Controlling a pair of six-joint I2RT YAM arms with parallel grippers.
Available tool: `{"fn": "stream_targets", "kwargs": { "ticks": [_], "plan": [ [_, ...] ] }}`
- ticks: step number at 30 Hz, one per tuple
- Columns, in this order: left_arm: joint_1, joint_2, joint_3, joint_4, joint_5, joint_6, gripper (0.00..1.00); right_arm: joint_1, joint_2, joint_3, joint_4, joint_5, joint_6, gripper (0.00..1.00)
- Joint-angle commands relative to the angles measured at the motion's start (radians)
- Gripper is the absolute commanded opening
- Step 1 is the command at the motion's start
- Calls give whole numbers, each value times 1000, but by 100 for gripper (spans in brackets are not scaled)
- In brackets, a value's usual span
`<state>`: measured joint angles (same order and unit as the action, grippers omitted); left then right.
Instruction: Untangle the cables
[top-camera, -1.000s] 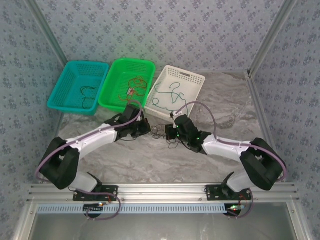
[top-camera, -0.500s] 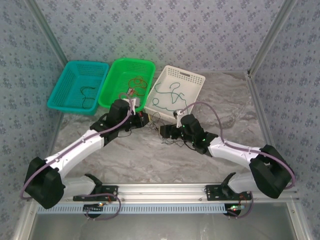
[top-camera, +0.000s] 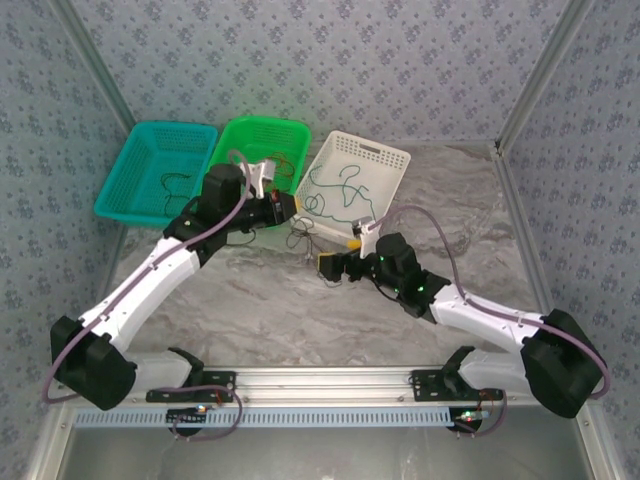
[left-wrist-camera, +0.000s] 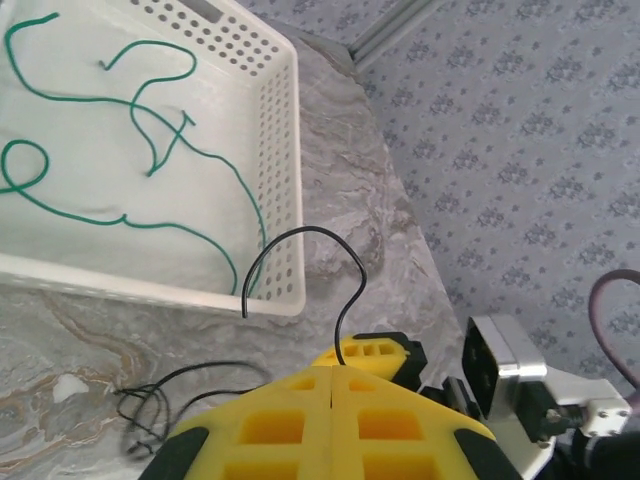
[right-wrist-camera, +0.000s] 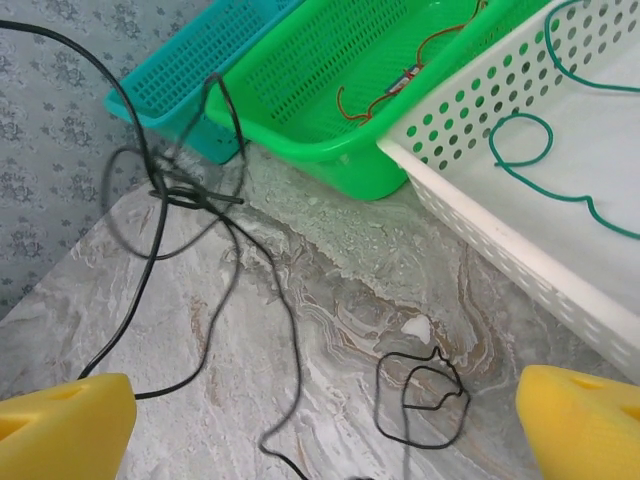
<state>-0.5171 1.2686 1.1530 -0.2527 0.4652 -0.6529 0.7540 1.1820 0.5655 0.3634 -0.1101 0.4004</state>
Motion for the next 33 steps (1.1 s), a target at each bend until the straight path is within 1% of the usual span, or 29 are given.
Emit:
{"fn": "stream_targets", "kwargs": {
  "ticks": [1, 5, 6, 7, 9, 13, 15, 18, 20, 23, 25, 30, 33],
  "plan": [
    [4, 7, 78, -59, 78, 41, 0, -5, 7, 26, 48, -35, -63, 96],
    [10, 1, 131, -78, 117, 66, 0, -12, 59, 57, 106, -12, -58, 83],
    [14, -1, 140, -83, 124, 71, 0, -20, 74, 63, 132, -14, -40, 82],
    [16, -3, 149, -90, 126, 73, 0, -26, 87, 65, 159, -27, -20, 81],
    [23, -3, 166, -103, 128, 74, 0, -40, 111, 73, 218, -97, 6, 82],
    [25, -3, 172, -90, 153, 69, 0, -38, 145, 102, 247, -233, -24, 88],
    [25, -2, 177, -89, 155, 64, 0, -38, 156, 117, 262, -278, -24, 88],
    [29, -1, 182, -95, 145, 62, 0, -34, 156, 134, 263, -303, -22, 87],
    [28, 2, 187, -104, 126, 63, 0, -30, 138, 129, 264, -277, -19, 87],
    [28, 1, 185, -126, 56, 72, 0, -22, 75, 88, 285, -159, -9, 90],
    [28, 3, 177, -128, 21, 67, 0, -15, 33, 78, 274, -111, -13, 93],
    [28, 14, 177, -122, 21, 61, 0, 20, 14, 149, 134, -46, -41, 94],
    [28, 15, 174, -117, 25, 59, 0, 40, 41, 171, 111, 6, -37, 94]
  ]
}}
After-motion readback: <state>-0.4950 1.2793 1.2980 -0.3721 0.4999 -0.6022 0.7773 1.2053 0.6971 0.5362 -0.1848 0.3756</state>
